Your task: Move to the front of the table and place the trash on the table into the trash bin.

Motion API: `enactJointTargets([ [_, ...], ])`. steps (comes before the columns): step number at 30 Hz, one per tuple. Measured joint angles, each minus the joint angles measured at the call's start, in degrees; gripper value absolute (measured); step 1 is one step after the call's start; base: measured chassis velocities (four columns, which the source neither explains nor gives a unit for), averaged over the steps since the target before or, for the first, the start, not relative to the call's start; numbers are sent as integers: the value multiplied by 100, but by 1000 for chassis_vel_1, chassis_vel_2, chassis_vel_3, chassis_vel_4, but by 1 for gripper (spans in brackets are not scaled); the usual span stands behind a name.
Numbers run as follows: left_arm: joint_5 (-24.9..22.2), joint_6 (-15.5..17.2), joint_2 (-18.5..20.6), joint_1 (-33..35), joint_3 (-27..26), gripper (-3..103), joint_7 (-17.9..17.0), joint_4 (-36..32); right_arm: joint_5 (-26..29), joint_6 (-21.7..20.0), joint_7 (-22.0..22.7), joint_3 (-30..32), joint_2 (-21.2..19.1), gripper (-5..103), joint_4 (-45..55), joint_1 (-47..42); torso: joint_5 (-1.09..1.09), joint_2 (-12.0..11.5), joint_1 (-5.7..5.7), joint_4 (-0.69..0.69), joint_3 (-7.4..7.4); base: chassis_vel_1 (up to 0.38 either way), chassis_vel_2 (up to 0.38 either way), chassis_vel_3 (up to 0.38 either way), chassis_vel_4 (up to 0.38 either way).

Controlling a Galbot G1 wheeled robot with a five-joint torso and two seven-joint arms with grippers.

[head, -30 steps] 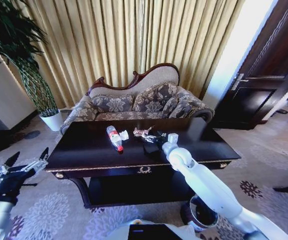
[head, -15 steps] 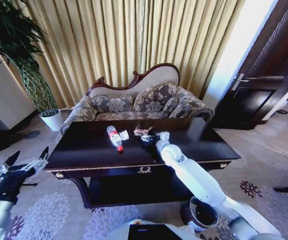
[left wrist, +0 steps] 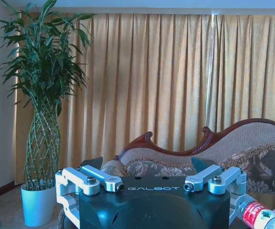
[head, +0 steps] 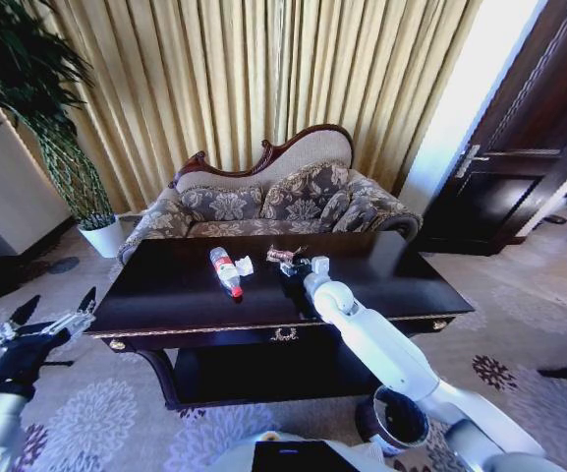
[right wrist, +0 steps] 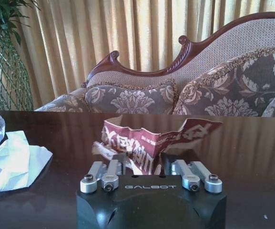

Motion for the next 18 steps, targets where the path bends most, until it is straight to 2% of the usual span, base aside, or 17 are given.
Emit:
enactJointTargets([
  [4, -5, -13, -1, -3, -4, 100, 0, 0, -14, 10, 3, 45, -28, 21, 10, -24, 0, 0, 0, 0, 0, 0, 0, 0, 0],
  [6, -5, -15, -2, -2, -4, 100, 0, 0, -17, 12, 3, 57, -33, 21, 16, -34, 0, 0, 0, 0, 0, 0, 0, 0, 0],
  [9, -6, -19, -2, -5, -4, 100, 0, 0, -22, 23, 7, 161, -77, 5, 102, -119, 0, 0, -1, 0, 0, 0, 0, 0, 0],
  [12, -6, -19, -5, -13, -1, 100, 0, 0, -22, 32, 9, 210, -102, 1, 146, -168, 0, 0, 0, 0, 0, 0, 0, 0, 0],
  [18, -5, -19, -36, 2, 1, 100, 0, 0, -67, 150, 5, 311, -130, 0, 215, -305, 0, 0, 0, 0, 0, 0, 0, 0, 0],
])
